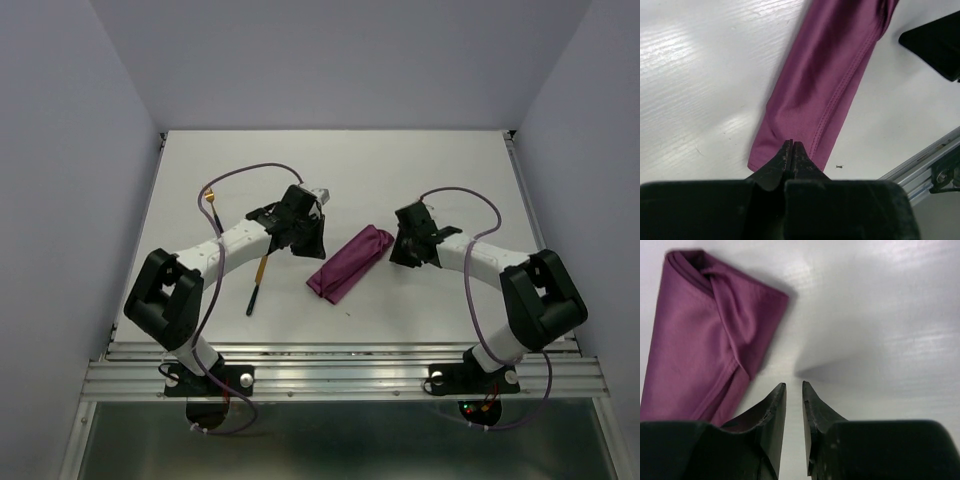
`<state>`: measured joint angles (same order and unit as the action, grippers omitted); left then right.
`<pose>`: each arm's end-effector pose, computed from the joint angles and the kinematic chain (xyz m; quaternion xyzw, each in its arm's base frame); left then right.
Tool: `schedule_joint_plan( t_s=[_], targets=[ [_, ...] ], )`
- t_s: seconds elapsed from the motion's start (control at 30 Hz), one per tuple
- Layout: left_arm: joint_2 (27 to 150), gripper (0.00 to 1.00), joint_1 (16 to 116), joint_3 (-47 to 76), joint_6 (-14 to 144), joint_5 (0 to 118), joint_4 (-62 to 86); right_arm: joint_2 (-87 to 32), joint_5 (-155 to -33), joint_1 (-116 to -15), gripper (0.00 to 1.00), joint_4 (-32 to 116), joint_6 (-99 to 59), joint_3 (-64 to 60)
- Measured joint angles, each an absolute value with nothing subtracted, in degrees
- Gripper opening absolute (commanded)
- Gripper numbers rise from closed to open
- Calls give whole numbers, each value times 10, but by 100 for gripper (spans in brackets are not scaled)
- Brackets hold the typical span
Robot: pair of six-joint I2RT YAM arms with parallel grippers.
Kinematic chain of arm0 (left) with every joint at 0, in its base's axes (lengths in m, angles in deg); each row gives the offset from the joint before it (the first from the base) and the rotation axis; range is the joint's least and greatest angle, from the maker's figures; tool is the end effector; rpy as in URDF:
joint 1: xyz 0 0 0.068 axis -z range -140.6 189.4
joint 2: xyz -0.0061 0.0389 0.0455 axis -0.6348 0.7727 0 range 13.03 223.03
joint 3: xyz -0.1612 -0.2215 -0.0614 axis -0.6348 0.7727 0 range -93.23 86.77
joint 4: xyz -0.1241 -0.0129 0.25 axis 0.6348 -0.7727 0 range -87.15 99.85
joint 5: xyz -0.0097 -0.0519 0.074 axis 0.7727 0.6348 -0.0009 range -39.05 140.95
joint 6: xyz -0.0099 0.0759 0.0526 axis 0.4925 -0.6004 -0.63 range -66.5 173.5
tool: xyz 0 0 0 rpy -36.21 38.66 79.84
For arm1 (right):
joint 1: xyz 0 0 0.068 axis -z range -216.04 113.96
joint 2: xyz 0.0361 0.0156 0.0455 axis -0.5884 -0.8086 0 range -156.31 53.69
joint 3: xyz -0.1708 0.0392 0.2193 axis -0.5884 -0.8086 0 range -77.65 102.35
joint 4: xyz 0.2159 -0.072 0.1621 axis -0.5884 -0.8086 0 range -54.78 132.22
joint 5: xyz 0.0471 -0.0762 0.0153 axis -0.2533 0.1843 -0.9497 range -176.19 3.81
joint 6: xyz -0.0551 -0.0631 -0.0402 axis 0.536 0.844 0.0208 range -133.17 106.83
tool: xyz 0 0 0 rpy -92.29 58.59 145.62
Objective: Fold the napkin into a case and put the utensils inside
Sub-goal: Stuff the top corner of the smaller-rectangle-folded napkin into the folded napkin.
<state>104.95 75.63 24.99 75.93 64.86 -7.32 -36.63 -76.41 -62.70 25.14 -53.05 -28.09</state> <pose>0.3049 -0.2483 0.1908 0.1547 0.9126 -0.2753 0.2598 0.3138 0.1416 0.1264 0.1336 0.9483 0.0829 0.2757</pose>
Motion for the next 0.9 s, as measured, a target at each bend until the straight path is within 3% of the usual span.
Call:
schedule_joint_plan(
  t_s=[0.17, 0.37, 0.57, 0.9],
  targets=[
    [1034, 0, 775, 234, 738, 621, -85, -302, -836, -627, 32, 268, -558, -356],
    [1062, 0, 771, 234, 742, 577, -101, -301, -891, -632, 24, 293, -588, -384],
    [1098, 0, 761, 259, 778, 522, -94, -303, -899, -635, 24, 293, -602, -384],
    [1110, 0, 800, 302, 835, 564, -43, -297, -934, -635, 29, 314, -630, -402]
  ],
)
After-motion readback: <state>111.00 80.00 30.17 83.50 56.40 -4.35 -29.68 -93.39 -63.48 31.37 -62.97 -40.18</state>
